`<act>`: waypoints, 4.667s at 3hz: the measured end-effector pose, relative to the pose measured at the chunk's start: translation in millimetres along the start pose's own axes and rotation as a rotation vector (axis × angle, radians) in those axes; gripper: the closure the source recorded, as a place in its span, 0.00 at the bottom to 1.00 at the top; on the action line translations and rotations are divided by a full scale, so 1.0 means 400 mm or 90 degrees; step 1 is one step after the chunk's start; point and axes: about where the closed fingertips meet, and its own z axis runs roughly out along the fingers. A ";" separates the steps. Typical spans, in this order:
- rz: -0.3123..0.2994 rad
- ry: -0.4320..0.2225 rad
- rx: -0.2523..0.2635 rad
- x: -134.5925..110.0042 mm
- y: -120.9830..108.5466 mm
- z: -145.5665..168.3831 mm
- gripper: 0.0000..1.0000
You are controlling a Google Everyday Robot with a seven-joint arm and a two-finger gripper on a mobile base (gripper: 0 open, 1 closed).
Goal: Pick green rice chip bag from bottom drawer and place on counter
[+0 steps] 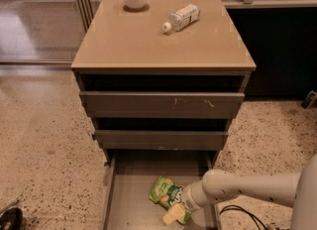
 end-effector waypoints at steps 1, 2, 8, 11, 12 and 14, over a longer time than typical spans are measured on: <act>0.013 -0.022 0.023 -0.022 -0.065 0.056 0.00; 0.067 -0.075 0.029 -0.041 -0.190 0.146 0.00; 0.118 0.025 0.121 0.020 -0.350 0.271 0.00; 0.140 -0.002 0.035 0.059 -0.338 0.356 0.00; 0.140 -0.002 0.035 0.059 -0.338 0.356 0.00; 0.193 0.058 0.111 0.067 -0.381 0.416 0.00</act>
Offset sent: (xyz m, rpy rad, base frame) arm 0.1035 -0.0051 -0.1159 0.1298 -0.0121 -0.2526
